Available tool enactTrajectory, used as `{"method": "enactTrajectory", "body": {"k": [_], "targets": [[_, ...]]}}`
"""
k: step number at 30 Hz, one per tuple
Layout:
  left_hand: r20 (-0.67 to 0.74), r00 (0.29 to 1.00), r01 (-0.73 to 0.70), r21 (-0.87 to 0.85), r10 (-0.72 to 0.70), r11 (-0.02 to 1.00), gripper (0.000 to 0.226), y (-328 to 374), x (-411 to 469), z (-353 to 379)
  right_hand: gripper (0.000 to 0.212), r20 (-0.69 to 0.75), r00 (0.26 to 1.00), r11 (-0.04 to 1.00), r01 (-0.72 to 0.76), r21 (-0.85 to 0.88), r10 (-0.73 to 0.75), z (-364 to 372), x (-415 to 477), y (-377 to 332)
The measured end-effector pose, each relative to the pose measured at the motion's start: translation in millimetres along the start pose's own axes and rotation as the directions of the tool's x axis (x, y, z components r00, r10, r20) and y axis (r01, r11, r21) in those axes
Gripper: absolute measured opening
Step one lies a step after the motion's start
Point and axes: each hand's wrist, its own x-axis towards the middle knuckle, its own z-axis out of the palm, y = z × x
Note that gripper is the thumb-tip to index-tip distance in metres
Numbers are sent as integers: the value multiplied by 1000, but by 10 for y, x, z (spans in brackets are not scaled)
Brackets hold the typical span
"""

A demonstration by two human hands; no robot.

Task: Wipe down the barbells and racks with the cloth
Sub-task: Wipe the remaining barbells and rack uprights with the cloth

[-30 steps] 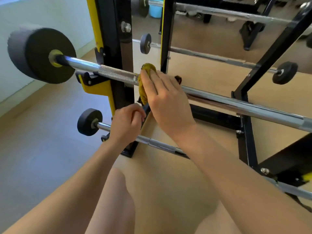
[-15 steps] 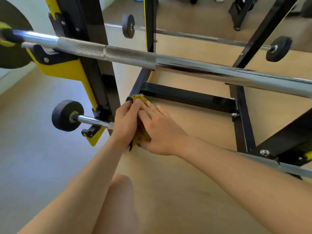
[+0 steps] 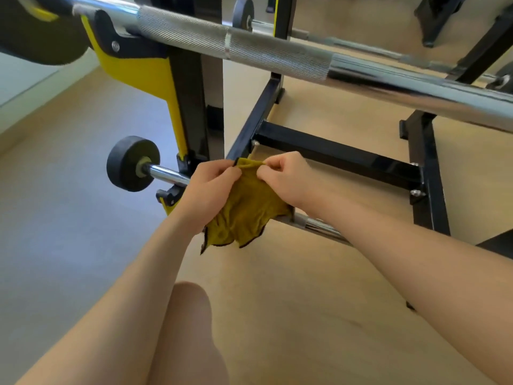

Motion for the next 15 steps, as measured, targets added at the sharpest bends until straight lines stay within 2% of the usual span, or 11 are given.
{"method": "enactTrajectory", "body": {"k": [2, 4, 6, 8, 10, 11, 12, 14, 15], "targets": [[-35, 997, -54, 208, 63, 977, 22, -96, 58, -20, 19, -28, 995, 980, 93, -175, -100, -26, 25, 69], [-74, 994, -41, 399, 77, 916, 24, -186, 106, -13, 31, -19, 985, 932, 156, -328, -171, -12, 23, 125], [-122, 990, -3, 488, 72, 873, 29, -227, 124, -15, 51, -46, 974, 907, 189, -377, -222, 12, 14, 139], [-186, 979, 23, 516, 87, 856, 32, -252, 137, -38, 51, -49, 935, 854, 297, -427, -350, 25, 22, 145], [-236, 968, 45, 514, 90, 857, 31, -271, 148, -59, 28, -9, 873, 739, 407, -536, -487, 49, 35, 191], [-251, 964, 54, 502, 85, 863, 30, -265, 140, -61, 19, 6, 859, 660, 398, -637, -512, 69, 31, 217], [-270, 959, 63, 488, 82, 870, 27, -259, 131, -62, 16, 1, 865, 559, 326, -762, -502, 95, 30, 234], [-336, 937, 87, 484, 93, 871, 18, -252, 105, -86, 28, -25, 859, 369, 192, -909, -511, 207, 21, 289], [-373, 922, 104, 501, 106, 859, 14, -248, 85, -118, 37, 10, 865, 372, 227, -900, -503, 294, -7, 303]]}}
